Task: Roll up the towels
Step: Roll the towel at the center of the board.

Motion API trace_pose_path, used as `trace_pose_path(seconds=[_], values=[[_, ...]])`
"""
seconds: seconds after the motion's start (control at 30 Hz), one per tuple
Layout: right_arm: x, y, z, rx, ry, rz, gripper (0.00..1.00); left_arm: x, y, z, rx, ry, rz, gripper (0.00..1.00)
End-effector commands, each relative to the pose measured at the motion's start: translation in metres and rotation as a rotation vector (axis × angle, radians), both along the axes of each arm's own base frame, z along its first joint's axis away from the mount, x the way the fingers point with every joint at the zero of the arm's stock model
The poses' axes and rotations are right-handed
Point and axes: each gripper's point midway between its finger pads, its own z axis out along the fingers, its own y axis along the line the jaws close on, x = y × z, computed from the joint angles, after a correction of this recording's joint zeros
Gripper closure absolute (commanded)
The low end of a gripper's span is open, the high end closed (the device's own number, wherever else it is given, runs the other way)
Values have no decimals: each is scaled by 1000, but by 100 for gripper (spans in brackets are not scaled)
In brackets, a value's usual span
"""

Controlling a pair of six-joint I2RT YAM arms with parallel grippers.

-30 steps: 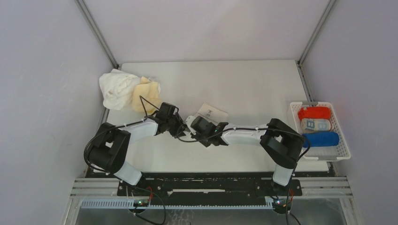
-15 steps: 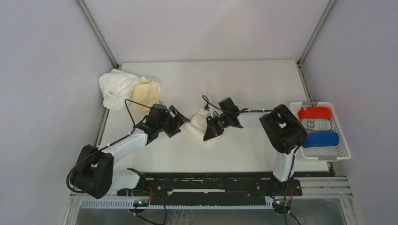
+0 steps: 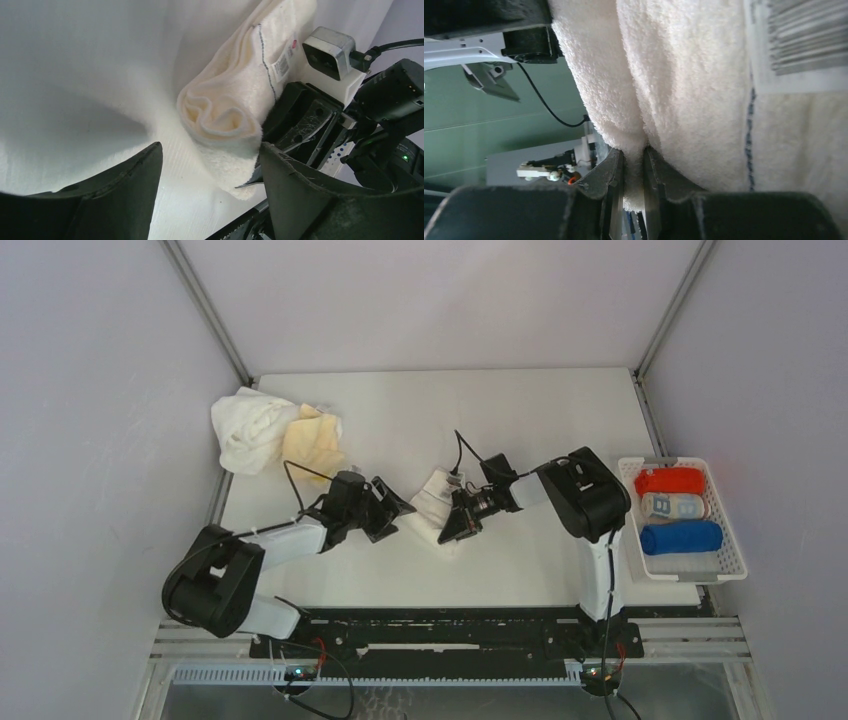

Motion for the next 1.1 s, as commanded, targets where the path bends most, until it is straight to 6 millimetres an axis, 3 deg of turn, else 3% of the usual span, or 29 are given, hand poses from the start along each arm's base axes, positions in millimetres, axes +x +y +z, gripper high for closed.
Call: trace_pose_path(seconds=[0.0, 0.27, 0.43, 0.9, 1.07], values=[[-11, -15, -49, -157, 104, -61, 88, 10, -15, 6, -53, -17, -17, 27], [-8, -16, -51, -204, 78, -81, 86, 16, -22, -11, -49, 29, -30, 42], [-5, -16, -38, -269, -64, -72, 77, 5, -25, -27, 2, 79, -57, 53], [4, -14, 36, -732, -892, -82, 40, -3, -15, -37, 105, 142, -79, 56], [6, -12, 47, -879, -1143, -93, 36, -3, -15, -37, 123, 154, -91, 55]])
